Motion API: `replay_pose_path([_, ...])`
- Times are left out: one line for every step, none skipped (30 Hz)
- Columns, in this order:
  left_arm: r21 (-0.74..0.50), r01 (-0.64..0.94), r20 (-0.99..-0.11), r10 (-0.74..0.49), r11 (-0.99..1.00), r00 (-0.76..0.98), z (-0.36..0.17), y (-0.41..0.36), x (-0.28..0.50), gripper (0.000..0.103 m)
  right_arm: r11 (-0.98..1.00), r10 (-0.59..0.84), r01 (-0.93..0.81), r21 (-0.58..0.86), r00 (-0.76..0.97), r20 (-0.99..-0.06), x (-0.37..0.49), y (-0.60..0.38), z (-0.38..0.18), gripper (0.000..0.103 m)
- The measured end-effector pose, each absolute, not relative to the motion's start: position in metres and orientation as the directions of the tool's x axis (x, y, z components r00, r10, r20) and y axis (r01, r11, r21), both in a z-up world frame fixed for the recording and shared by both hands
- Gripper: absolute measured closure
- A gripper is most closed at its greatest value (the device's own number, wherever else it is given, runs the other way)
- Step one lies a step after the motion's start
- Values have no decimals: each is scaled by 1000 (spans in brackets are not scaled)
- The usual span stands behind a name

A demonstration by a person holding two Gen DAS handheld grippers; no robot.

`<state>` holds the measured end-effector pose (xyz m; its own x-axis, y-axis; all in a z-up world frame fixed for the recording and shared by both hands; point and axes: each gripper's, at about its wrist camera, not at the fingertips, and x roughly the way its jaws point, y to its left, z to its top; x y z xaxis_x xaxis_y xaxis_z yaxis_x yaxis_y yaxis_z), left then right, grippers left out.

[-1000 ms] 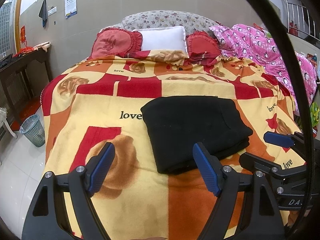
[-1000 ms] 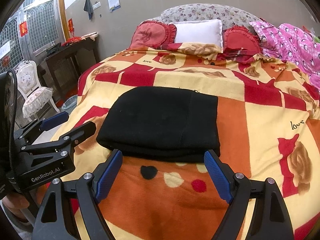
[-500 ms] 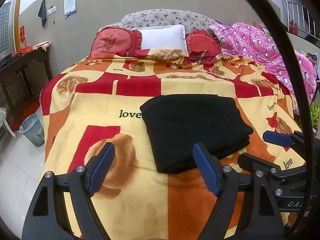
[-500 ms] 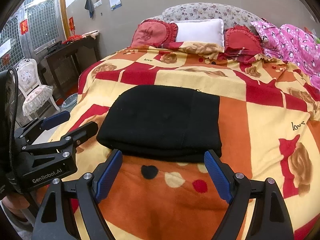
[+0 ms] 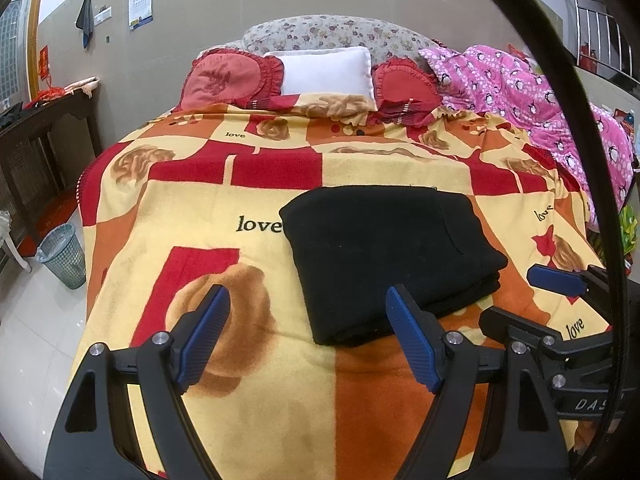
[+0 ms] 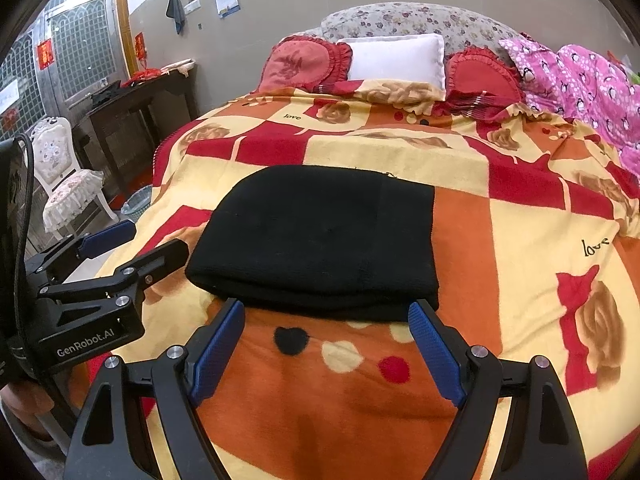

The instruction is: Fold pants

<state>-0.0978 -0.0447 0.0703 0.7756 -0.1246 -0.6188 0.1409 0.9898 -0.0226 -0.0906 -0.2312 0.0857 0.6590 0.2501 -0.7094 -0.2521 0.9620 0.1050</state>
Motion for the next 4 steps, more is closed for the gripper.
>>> replay_pose_path([-22,143,-617,-126,989,777,70,-44,-98,23,963,247,-247,106,661,-709,-91,-233,86,18])
replay_pose_path([-20,144,-618,-125,989,776,70,-43,-98,23,964,244,-242,106,662,-708,-90,-236,86,18])
replay_pose_path([-20,146,-622,-127,989,772,69,-42,-96,23,966,239,-236,105,665,-708,-90,-239,85,18])
replay_pose_path([-21,148,-628,-129,989,768,69,-40,-95,23,969,232,-226,103,668,-707,-90,-245,85,18])
